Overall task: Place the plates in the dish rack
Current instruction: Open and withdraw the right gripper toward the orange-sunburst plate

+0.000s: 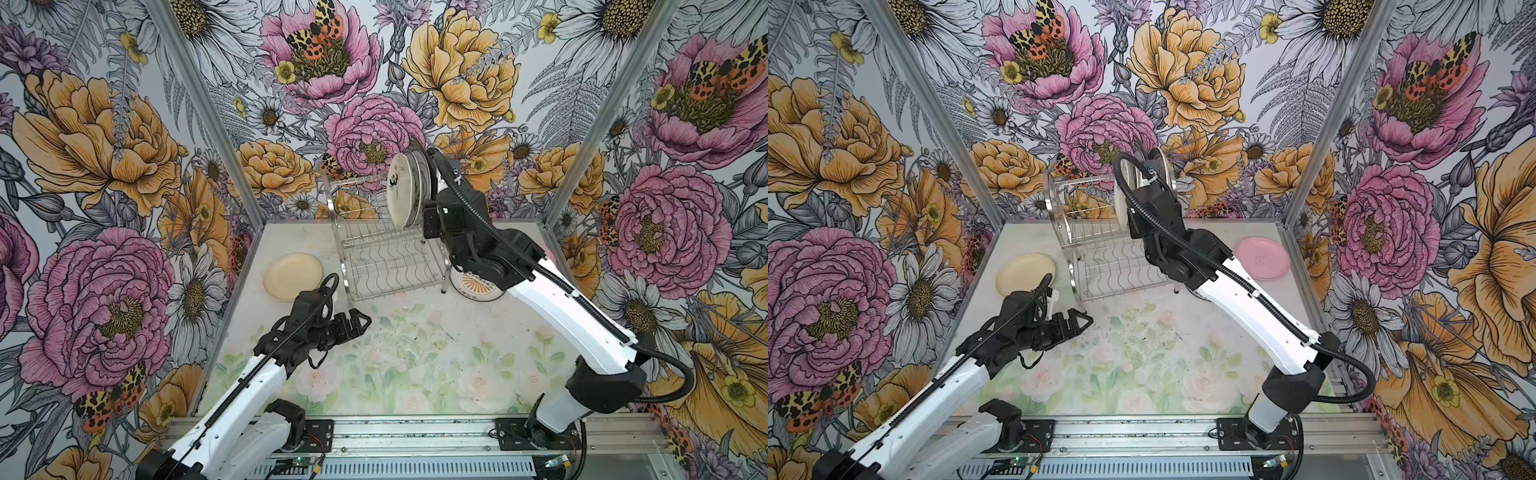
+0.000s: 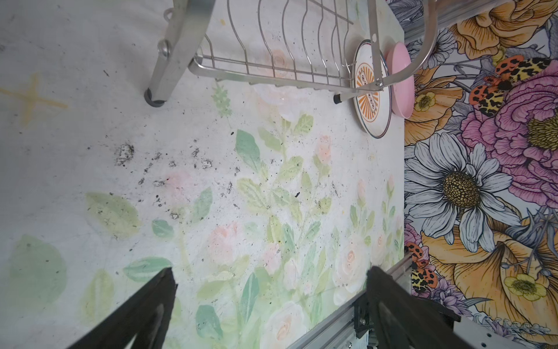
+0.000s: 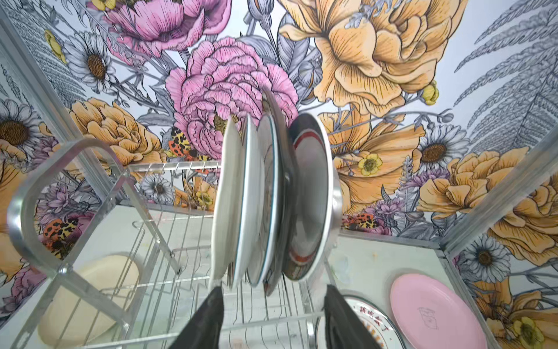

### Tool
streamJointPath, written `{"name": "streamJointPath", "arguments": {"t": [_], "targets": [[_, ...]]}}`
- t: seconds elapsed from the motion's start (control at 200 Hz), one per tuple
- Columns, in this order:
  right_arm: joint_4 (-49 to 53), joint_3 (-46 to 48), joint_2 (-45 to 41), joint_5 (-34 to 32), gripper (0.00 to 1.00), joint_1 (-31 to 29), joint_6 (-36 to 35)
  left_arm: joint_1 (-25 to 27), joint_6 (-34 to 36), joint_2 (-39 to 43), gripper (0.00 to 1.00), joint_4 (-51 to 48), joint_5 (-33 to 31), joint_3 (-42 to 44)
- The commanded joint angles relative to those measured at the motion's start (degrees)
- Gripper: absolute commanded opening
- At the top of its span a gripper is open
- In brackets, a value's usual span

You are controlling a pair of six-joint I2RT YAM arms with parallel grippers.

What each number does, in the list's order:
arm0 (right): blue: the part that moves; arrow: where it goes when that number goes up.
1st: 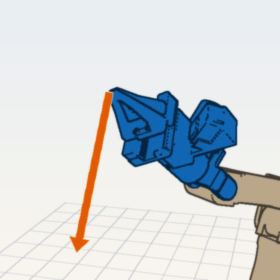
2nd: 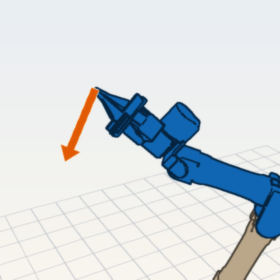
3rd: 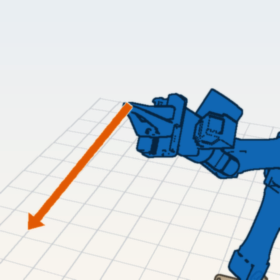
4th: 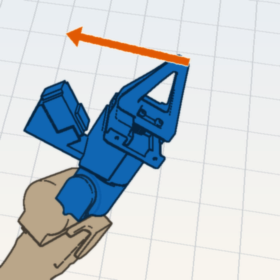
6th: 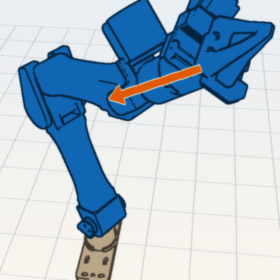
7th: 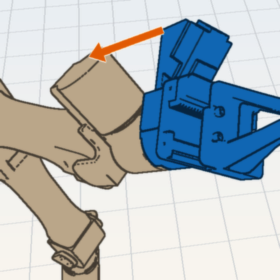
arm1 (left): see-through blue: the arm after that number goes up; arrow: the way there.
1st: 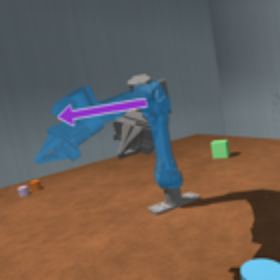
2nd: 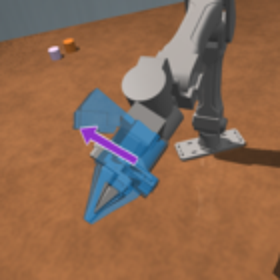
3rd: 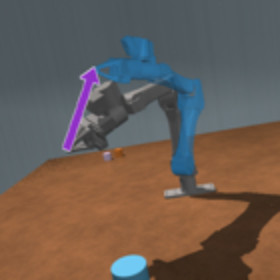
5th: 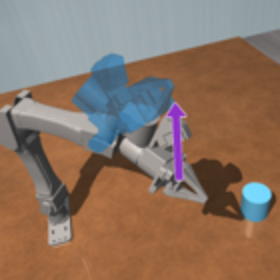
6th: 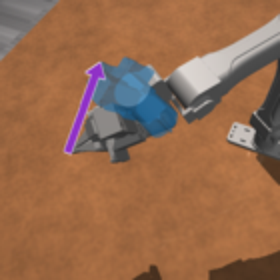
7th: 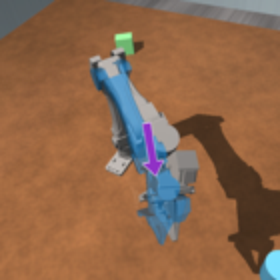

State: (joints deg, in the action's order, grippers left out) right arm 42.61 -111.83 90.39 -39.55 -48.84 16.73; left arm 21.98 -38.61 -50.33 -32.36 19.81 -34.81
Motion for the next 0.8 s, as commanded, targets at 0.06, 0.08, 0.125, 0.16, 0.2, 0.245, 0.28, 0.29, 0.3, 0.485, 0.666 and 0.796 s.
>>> {"name": "streamJointPath", "arguments": {"t": [0.06, 0.08, 0.125, 0.16, 0.2, 0.245, 0.28, 0.29, 0.3, 0.485, 0.666, 0.796], "targets": [[0.6, 12.0, -8.9, 4.8, 0.56, 1.0, 8.6, 1.7, -0.3, -1.1, 0.99, 1.6, -2.3, -1.7], [0.8, 13.5, -9.9, 5.6, 0.57, 1.4, 9.4, 1.9, -0.3, -1.3, 0.99, 1.7, -2.4, -1.9], [1.6, 16.8, -11.9, 7.3, 0.58, 2.4, 11.4, 2.4, -0.4, -1.7, 0.99, 2.1, -2.5, -2.0], [1.8, 19.5, -13.6, 8.9, 0.58, 3.1, 12.8, 2.8, -0.5, -2.0, 0.99, 2.4, -2.6, -2.0], [1.8, 22.5, -15.5, 11.1, 0.58, 5.1, 15.0, 3.1, -0.6, -2.4, 0.99, 2.6, -2.7, -2.3], [1.8, 26.2, -17.6, 13.9, 0.59, 7.2, 17.2, 3.5, -0.7, -2.8, 0.99, 2.9, -2.8, -2.3], [1.7, 29.3, -19.1, 16.1, 0.59, 8.9, 18.4, 3.9, -0.7, -3.2, 0.99, 3.2, -2.9, -2.6], [1.7, 30.0, -19.4, 16.7, 0.59, 9.4, 18.7, 3.9, -0.8, -3.2, 0.99, 3.3, -3.0, -2.7], [1.7, 30.6, -19.8, 17.2, 0.60, 9.7, 18.9, 4.0, -0.8, -3.3, 0.99, 3.4, -3.0, -2.7], [1.4, 42.1, -24.8, 28.6, 0.72, 19.9, 21.8, 4.9, -1.1, -4.8, 0.99, 5.2, -3.4, -3.3], [-3.6, 52.3, -26.9, 42.9, 0.82, 32.0, 21.5, 6.0, -1.3, -6.7, 0.99, 6.5, -3.6, -3.8], [-8.9, 58.0, -25.9, 53.3, 0.82, 40.6, 21.0, 6.9, -1.6, -7.8, 0.99, 7.1, -4.2, -4.3]]}}
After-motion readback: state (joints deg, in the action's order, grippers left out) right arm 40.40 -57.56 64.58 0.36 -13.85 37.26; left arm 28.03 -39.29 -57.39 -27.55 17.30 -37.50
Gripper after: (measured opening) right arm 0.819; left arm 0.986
